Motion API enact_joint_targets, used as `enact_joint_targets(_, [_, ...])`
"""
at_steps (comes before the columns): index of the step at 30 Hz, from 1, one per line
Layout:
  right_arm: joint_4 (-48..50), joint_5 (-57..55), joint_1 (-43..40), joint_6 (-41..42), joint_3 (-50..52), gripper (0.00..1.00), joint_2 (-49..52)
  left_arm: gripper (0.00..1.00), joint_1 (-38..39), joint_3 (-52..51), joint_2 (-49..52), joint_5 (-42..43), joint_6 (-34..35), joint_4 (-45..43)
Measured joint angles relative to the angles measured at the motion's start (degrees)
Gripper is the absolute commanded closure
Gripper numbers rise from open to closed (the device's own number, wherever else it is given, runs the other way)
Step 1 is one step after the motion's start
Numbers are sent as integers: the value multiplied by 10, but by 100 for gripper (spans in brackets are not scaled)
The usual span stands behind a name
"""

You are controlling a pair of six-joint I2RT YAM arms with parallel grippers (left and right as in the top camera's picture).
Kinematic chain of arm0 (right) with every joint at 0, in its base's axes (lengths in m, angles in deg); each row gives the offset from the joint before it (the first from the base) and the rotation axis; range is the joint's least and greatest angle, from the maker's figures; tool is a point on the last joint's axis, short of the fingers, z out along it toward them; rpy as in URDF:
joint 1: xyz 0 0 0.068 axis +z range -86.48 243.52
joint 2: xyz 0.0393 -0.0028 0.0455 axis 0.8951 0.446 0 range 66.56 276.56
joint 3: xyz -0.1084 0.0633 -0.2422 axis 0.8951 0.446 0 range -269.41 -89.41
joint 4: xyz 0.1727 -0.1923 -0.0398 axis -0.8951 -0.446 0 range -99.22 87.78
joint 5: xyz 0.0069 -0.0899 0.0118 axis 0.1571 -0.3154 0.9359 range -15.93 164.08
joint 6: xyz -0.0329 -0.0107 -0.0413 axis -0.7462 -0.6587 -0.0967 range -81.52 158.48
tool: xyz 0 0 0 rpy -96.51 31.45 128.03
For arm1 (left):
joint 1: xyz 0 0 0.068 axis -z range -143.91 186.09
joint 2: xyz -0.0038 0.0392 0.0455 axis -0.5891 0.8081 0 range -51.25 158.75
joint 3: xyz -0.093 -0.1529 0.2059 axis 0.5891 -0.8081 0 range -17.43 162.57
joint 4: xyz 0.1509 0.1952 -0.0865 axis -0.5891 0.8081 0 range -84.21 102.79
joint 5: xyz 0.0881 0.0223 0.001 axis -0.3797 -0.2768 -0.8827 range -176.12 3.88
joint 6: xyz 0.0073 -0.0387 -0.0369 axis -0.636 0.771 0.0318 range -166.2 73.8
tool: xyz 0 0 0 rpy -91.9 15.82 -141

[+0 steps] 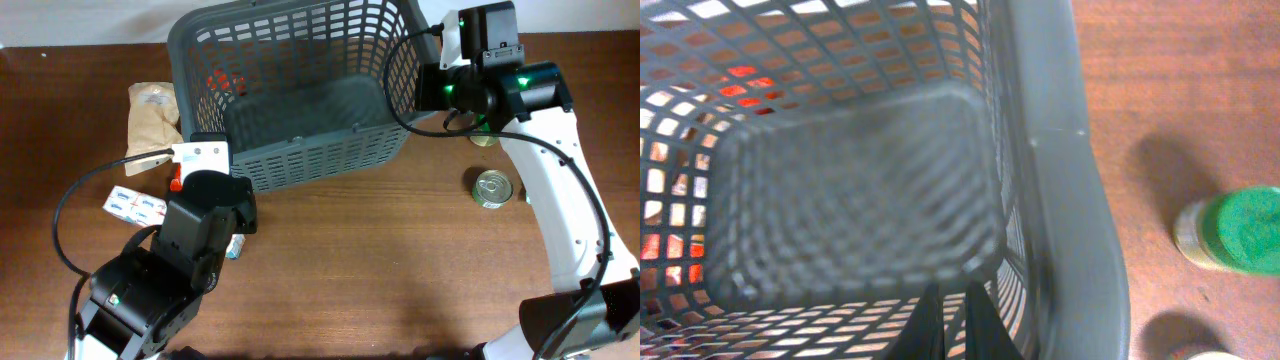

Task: Pack container
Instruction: 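Grip the basket rims with both grippers and pull it toward center, then release the basket and move the left gripper toward the tan bag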

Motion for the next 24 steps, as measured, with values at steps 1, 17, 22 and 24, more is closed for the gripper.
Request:
enact_joint_targets(1, [-6,-5,1,5,-1,96,0,98,0,0,0,0,0,0])
enact_joint_targets(17, [-122,-128,3,67,-16,96,-2,98,0,0,0,0,0,0])
enact_joint_targets(22, [-145,-129,2,67,-58,96,-2,98,0,0,0,0,0,0])
enact_joint_targets(24, [-158,-120,2,66,-79,96,-2,98,0,0,0,0,0,0])
